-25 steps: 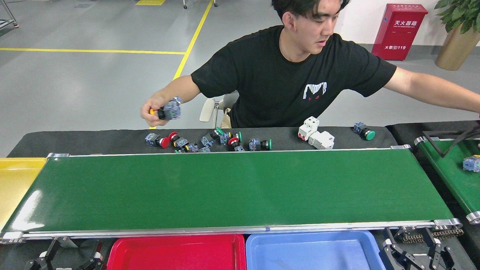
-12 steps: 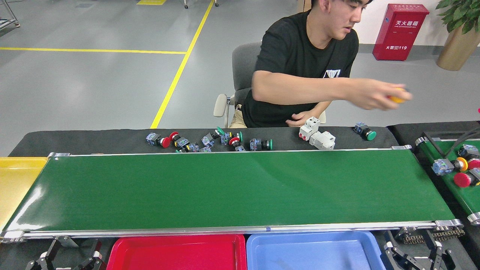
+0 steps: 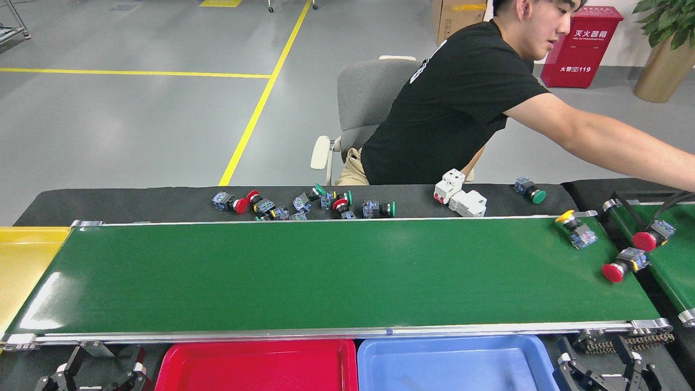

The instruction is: Pick switch part from conveyor to tray

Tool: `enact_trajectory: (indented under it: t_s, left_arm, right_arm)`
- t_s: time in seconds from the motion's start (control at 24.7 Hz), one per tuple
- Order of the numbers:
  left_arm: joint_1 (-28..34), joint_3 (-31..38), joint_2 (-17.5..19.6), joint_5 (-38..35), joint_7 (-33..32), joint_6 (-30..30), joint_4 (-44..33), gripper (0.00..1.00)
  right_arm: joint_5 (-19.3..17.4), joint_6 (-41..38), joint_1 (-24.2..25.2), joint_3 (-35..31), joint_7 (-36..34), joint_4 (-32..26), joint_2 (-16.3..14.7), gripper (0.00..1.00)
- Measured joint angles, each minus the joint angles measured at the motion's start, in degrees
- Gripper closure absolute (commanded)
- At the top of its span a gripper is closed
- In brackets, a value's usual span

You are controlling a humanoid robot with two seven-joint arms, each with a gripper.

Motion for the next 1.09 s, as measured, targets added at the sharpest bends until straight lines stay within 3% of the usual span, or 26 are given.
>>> enact_trajectory:
  t_s: [0.16,0.57,1.09]
  left_arm:
    - [-0.1,0.0,0.0,0.0,0.5,-0.2,0.0,0.0]
    - [-0.4,0.1,0.6,0.0,0.9,0.0,0.0,0.0]
    - [-3.2,-0.3,0.8,-0.1,0.9,-3.3,2.3,0.0]
  right_arm:
    - [-0.2,2.2,-2.4,-0.1,2.1,1.6,0.0,0.01]
    - [-0.2,8.0,-15.3,0.2,10.9,8.5,0.0,0.01]
    - [-0.2,12.1,-30.7,6.8,14.5,24.5,1.6,0.01]
